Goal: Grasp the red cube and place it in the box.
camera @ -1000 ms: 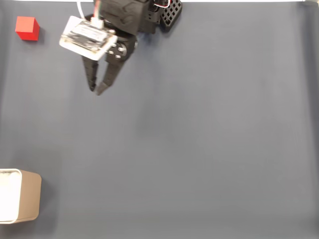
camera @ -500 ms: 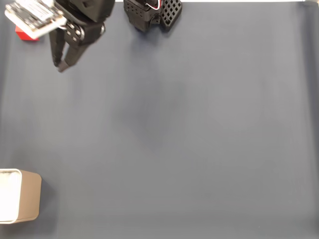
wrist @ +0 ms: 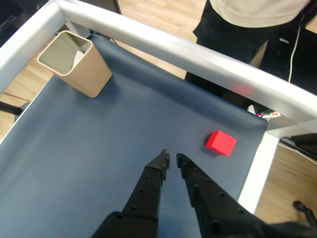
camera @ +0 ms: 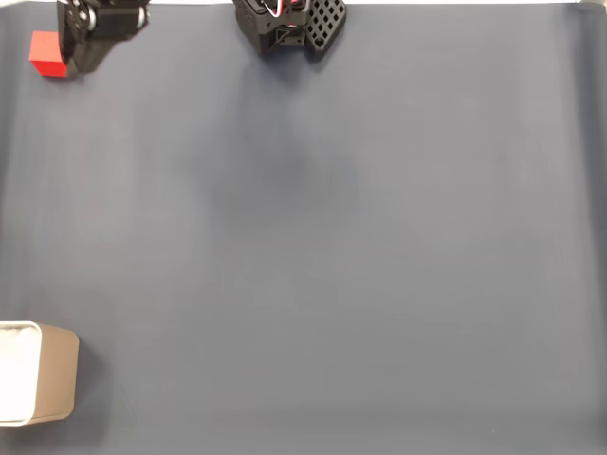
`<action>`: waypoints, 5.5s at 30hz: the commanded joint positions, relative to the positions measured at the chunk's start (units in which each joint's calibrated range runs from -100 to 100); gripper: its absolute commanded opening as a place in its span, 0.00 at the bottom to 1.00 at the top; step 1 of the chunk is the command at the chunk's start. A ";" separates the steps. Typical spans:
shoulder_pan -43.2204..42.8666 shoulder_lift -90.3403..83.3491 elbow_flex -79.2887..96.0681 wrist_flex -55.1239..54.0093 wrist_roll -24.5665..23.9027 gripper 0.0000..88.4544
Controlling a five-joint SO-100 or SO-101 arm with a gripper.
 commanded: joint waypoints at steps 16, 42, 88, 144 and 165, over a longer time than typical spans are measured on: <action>15.38 4.30 -3.62 0.34 -0.54 0.02; 24.76 3.95 3.13 -0.73 -3.22 0.37; 23.97 13.92 16.18 -27.53 -3.81 0.41; 22.27 25.27 22.56 -42.94 -3.66 0.41; 21.20 27.52 22.56 -44.50 -4.00 0.41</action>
